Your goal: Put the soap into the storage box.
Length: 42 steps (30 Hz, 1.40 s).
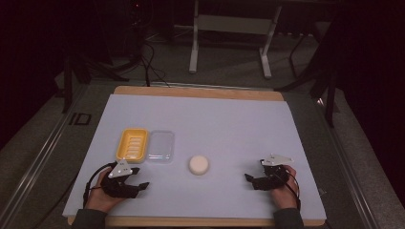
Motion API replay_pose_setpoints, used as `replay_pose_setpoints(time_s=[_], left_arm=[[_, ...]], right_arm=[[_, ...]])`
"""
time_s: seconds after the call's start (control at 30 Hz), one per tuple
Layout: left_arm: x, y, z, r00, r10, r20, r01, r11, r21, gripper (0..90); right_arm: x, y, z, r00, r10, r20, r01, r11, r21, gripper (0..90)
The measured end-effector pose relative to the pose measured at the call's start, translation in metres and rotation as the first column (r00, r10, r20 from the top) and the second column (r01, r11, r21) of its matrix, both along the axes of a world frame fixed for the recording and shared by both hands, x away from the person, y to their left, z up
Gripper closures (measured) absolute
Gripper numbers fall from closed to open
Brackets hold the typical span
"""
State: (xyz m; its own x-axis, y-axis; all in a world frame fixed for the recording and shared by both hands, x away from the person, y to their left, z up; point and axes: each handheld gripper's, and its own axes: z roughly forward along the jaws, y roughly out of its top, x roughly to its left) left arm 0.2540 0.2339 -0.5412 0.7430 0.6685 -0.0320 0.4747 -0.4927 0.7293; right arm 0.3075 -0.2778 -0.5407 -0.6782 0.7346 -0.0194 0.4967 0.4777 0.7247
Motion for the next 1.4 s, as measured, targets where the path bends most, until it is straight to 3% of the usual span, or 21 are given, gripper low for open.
replay_pose_setpoints(time_s=[0.13, 0.53, 0.67, 1.13, 1.4], left_arm=[[-0.001, -0.003, 0.001, 0.9999, -0.012, 0.005, 0.012, 0.9999, -0.007, 32.0], [0.000, -0.009, 0.006, 0.9996, -0.024, 0.017, 0.024, 0.9997, -0.003, 30.7], [0.004, -0.015, 0.011, 0.9989, -0.046, 0.012, 0.046, 0.9986, 0.027, 30.2], [0.027, -0.046, 0.038, 0.9860, -0.160, 0.045, 0.158, 0.9860, 0.054, 28.3], [0.039, -0.064, 0.043, 0.9763, -0.212, 0.046, 0.208, 0.9752, 0.076, 27.9]], right_arm=[[-0.004, 0.002, 0.000, 0.9992, 0.003, 0.039, -0.002, 0.9999, -0.015, 13.1], [-0.008, 0.002, 0.001, 0.9970, 0.017, 0.076, -0.015, 0.9995, -0.027, 13.6], [-0.009, 0.003, 0.001, 0.9959, 0.025, 0.088, -0.022, 0.9992, -0.035, 13.7], [-0.012, 0.001, 0.002, 0.9929, 0.021, 0.117, -0.020, 0.9997, -0.013, 13.8], [-0.013, 0.000, 0.002, 0.9917, 0.017, 0.128, -0.017, 0.9998, 0.003, 13.7]])
